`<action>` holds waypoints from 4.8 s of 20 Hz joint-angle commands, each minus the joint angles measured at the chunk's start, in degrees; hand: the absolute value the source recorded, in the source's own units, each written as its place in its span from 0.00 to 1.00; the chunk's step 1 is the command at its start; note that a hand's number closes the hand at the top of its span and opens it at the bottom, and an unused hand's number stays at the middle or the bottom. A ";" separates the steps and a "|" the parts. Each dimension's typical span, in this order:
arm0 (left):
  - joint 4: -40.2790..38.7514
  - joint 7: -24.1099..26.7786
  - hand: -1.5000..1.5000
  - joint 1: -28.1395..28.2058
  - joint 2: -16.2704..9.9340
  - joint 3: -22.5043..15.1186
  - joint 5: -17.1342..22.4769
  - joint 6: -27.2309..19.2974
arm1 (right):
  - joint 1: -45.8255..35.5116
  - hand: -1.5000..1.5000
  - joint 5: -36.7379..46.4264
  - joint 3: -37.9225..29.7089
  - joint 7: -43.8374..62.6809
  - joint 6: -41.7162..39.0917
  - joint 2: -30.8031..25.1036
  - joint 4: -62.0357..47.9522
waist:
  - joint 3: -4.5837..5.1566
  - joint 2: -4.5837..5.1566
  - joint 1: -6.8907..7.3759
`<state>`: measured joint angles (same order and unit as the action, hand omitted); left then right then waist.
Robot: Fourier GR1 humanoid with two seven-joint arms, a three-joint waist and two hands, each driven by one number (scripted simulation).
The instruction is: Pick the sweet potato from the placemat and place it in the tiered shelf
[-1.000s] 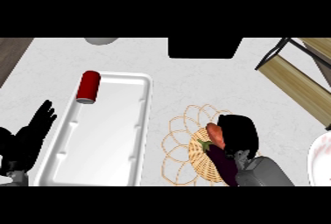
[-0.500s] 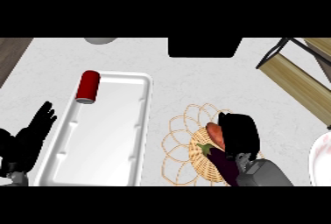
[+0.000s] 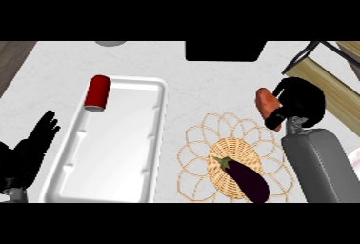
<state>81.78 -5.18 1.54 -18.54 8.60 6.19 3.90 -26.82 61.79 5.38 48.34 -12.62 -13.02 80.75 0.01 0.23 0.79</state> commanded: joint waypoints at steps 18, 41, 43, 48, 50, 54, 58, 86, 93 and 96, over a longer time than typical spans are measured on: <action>-0.38 0.70 0.50 0.98 1.31 1.31 -1.66 -0.32 | -11.38 1.00 -4.99 -15.84 17.53 -8.44 -1.45 33.86 | 0.03 -0.47 -1.21; -0.80 -0.56 0.50 -1.40 2.60 1.08 -3.01 -0.32 | -36.30 1.00 4.13 -23.82 8.81 -14.61 -19.11 3.83 | 0.04 -0.15 -0.21; -0.77 1.18 0.50 0.81 2.27 1.68 -2.37 1.11 | -35.16 1.00 5.59 -23.72 7.66 -12.96 -19.94 1.20 | 0.04 -0.15 -0.07; 1.15 -1.88 0.50 -0.75 3.55 1.14 -3.03 -0.59 | -33.14 1.00 6.30 -24.26 3.17 -10.44 -22.98 -4.16 | 0.01 -0.14 -0.32; -3.33 0.50 0.50 -3.43 1.09 3.43 -1.92 1.70 | -32.68 1.00 5.29 -26.92 -0.90 -6.98 -25.59 -8.81 | 0.02 0.02 -0.31; -3.06 -0.03 0.50 -3.06 2.32 2.69 -2.89 1.04 | -31.88 1.00 4.94 -27.43 -0.32 -2.31 -24.03 -11.59 | 0.02 -0.10 -0.35; -4.30 -1.88 0.50 -5.90 1.92 2.80 -2.44 1.62 | -33.84 1.00 3.17 -30.60 -4.95 3.78 -27.13 -20.23 | 0.01 0.05 -0.12; 1.55 -1.40 0.50 0.17 2.76 4.12 -3.10 2.69 | -29.53 0.00 -12.42 -40.65 -10.96 19.57 -28.19 -25.62 | 0.00 -0.40 -0.71; 0.76 -0.97 0.50 0.24 1.40 5.48 -2.40 3.92 | -24.71 0.00 -20.29 -44.83 -5.48 13.33 -28.82 -4.33 | 0.04 -0.92 -2.06; 0.00 1.28 0.50 2.34 2.36 5.22 -3.45 3.40 | -23.66 0.00 -23.44 -49.16 -1.37 7.42 -34.96 0.46 | 0.04 -0.89 -2.25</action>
<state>82.35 -5.90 1.85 -15.87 13.19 2.63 6.39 -52.55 42.07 -40.18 43.13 -0.06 -44.21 73.55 0.04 -0.54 -1.10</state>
